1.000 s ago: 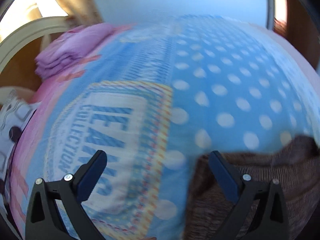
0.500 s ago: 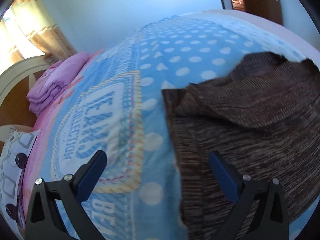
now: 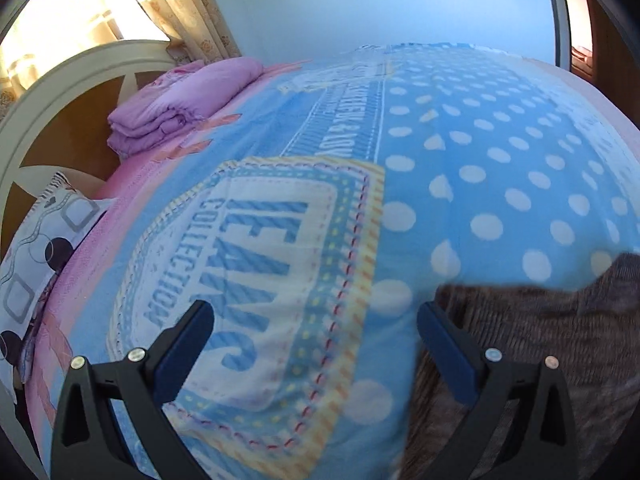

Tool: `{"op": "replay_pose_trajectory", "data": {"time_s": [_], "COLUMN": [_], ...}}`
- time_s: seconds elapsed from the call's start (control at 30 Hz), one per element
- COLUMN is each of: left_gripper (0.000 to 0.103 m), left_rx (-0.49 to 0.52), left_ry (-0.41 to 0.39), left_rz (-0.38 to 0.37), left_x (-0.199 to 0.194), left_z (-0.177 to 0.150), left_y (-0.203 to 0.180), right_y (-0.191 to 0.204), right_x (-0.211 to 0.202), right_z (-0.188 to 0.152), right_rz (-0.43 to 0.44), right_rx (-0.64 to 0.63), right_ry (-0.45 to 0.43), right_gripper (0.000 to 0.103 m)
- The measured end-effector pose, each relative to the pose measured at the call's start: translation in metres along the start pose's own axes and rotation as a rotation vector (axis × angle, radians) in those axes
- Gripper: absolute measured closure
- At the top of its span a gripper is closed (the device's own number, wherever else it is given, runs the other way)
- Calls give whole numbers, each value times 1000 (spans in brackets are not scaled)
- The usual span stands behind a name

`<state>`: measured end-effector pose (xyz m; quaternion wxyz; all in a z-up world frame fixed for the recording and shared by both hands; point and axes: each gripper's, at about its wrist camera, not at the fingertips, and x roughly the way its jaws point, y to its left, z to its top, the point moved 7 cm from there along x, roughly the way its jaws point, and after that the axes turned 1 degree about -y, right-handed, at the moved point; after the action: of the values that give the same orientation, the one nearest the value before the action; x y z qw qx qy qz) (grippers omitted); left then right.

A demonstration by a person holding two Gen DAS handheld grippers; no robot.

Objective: Fold small clothes

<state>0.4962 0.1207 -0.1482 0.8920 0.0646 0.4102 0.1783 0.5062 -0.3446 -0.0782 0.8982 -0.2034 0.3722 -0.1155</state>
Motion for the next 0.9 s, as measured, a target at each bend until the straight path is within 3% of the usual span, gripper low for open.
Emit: {"op": "replay_pose_trajectory", "data": {"time_s": [0.13, 0.3, 0.4, 0.53, 0.57, 0.63, 0.73, 0.9], "left_gripper": [0, 0, 0, 0, 3, 21, 40, 42], "left_rx": [32, 9, 16, 43, 58, 68, 49, 39], "left_ry": [-22, -71, -92, -101, -100, -77, -32, -36], "left_rz": [-58, -216, -294, -410, -420, -426, -476, -486], "left_x": [-17, -65, -89, -109, -109, -104, -97, -92], "left_z": [-33, -73, -94, -120, -123, -131, -139, -141], "left_y": [13, 25, 23, 3, -3, -12, -22, -30], "right_y": [-12, -26, -26, -16, -11, -5, 2, 10], "right_x": [-16, -42, -67, -88, -92, -94, -94, -89], "right_z": [-39, -94, -125, -161, -169, -177, -186, -189], "right_rz": [79, 284, 399, 491, 510, 528, 544, 553], "right_rx": [35, 212, 290, 333, 339, 342, 358, 358], "right_ry": [33, 81, 91, 107, 108, 113, 125, 124], "right_gripper": [23, 23, 23, 23, 23, 23, 28, 44]}}
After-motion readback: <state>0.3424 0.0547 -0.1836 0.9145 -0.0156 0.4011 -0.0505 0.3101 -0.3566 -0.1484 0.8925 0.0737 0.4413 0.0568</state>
